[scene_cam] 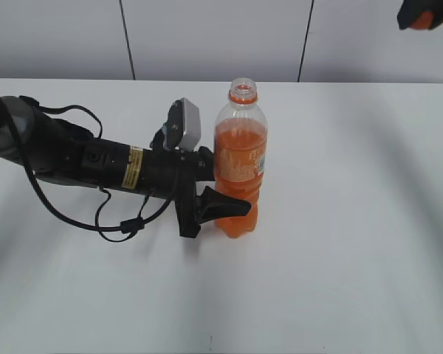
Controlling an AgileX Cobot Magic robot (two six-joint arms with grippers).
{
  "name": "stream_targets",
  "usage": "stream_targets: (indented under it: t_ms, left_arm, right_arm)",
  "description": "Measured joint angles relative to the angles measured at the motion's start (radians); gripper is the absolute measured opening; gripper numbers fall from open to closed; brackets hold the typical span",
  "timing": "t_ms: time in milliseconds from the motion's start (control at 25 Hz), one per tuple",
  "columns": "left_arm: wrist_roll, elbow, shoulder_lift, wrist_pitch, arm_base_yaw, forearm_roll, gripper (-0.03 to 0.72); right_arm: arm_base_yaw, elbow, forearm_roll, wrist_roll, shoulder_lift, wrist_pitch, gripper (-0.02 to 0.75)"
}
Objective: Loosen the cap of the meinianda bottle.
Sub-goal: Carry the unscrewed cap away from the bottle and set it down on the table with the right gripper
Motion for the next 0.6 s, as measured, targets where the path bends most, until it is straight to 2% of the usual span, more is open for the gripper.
stream_targets:
  t_ms: [160,280,600]
  left_arm:
    - [0.0,0.0,0.0,0.0,0.0,0.0,0.408]
    - [0.0,0.0,0.0,0.0,0.0,0.0,0.408]
    - [0.0,0.0,0.0,0.0,0.0,0.0,0.408]
  right_arm:
    - [0.0,0.123,0.008,-0.002,0.0,-0.012,0.272]
    - [-0.001,0.242,0.035,-0.003,0.0,-0.087,0.272]
    - [-0.001,0.629,0.102,-0.003,0.0,-0.453,0.272]
